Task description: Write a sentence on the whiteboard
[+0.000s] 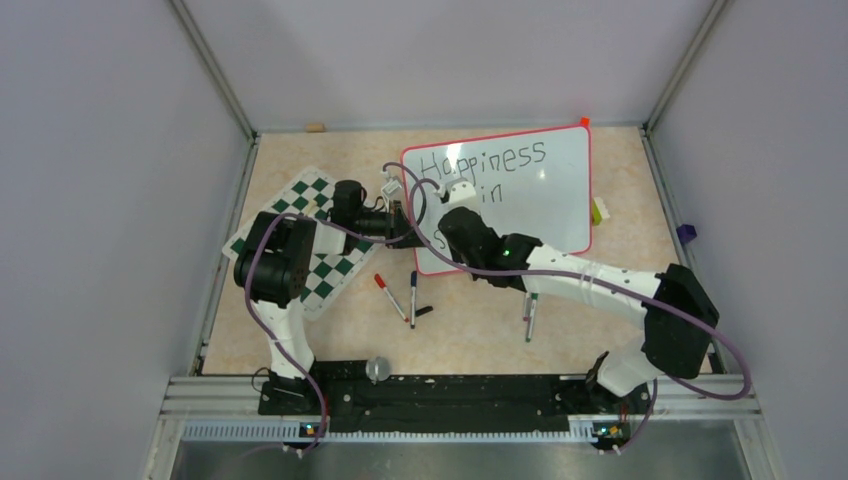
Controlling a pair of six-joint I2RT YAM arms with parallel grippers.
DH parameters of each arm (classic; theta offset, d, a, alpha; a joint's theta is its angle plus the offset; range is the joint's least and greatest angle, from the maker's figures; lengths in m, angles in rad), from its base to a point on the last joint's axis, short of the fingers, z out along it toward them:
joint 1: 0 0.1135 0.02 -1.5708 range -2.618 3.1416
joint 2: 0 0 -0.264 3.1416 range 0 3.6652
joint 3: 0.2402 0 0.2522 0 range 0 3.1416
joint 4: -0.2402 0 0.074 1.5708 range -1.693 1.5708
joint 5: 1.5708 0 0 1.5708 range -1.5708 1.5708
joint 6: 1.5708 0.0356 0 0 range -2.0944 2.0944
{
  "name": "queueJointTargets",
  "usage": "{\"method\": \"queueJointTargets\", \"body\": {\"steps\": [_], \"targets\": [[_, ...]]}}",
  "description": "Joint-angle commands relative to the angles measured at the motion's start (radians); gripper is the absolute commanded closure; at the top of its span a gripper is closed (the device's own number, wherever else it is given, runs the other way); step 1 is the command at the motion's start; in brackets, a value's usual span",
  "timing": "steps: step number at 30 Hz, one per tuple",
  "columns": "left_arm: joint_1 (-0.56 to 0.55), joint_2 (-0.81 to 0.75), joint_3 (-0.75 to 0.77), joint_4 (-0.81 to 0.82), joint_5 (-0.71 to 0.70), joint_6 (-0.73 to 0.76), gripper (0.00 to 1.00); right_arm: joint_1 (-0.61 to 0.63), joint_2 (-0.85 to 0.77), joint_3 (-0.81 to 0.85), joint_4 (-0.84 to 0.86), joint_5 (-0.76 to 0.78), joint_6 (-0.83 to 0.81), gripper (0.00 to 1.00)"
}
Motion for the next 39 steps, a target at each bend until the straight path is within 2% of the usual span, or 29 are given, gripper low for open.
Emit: {"method": "queueJointTargets", "body": {"steps": [1, 18, 29, 39], "targets": [[-0.019, 0.017, -0.033, -0.023, 0.024, 0.044, 1.00, -0.007, -0.004, 0.009, 0.020, -0.034, 0.011, 1.00], [-0.017, 0.018, -0.033, -0.023, 0.024, 0.046, 1.00, -0.006, 0.092, 0.047, 0.034, -0.020, -0.005, 1.00], [-0.016, 0.021, -0.032, -0.023, 0.024, 0.044, 1.00, -0.005, 0.048, -0.041, -0.012, -0.065, 0.064, 1.00], [-0.017, 0.022, -0.033, -0.022, 0.024, 0.044, 1.00, -0.005, 0.011, 0.038, -0.018, -0.055, 0.029, 1.00]]}}
